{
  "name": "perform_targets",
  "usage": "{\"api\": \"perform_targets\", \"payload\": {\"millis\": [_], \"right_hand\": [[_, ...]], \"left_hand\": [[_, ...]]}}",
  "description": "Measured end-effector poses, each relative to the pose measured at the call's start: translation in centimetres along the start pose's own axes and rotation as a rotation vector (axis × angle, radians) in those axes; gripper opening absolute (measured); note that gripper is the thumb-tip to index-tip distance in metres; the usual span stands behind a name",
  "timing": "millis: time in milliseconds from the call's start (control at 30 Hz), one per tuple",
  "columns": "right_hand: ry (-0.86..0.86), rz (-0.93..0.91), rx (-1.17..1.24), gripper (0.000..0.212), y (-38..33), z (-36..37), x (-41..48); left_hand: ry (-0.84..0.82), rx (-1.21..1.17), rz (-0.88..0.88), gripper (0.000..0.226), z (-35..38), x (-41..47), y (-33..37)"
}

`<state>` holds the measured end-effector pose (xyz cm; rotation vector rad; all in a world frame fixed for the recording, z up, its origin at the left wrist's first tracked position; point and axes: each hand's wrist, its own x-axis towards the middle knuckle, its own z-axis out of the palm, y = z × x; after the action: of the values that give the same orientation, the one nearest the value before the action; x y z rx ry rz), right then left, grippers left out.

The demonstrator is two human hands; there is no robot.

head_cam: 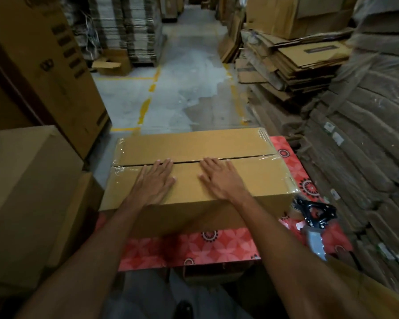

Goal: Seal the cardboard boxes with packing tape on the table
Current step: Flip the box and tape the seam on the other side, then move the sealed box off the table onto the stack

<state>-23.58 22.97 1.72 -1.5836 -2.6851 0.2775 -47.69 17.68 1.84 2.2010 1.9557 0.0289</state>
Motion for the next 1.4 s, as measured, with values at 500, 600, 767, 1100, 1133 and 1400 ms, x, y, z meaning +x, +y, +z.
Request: {"api": "perform_targets", "payload": {"millis": [500, 600, 767, 1100, 1133, 1400], "right_hand": [[0.433, 0.557, 0.105, 0.060, 10.9, 0.8, -7.1], [0.604, 0.677, 0.279, 0.052, 6.0, 3.0, -9.9], [0.519, 0.779, 0.795, 0.084, -6.3, 6.7, -12.5], [0.290, 0.542, 0.790, 0.063, -1.4, 1.0, -3.5], [0.329, 0.518, 0.762, 0.044, -1.2, 0.3, -3.2], [0.223, 0.573, 1.202, 0.072, -7.1, 4.4, -8.3]], "left_hand": [[0.165, -0.256, -0.303, 0.074, 1.0, -3.0, -9.8], [0.187, -0.284, -0.301, 0.078, 1.4, -2.8, -10.1], [0.225, -0.279, -0.325, 0.081, 1.4, -2.7, -9.6], [0.476, -0.071, -0.232, 0.041, 0.6, -12.2, 0.2], [0.554, -0.088, -0.206, 0.035, 0.3, -12.5, 0.2], [0.347, -1.084, -0.540, 0.089, 1.4, -9.6, -6.1]]}}
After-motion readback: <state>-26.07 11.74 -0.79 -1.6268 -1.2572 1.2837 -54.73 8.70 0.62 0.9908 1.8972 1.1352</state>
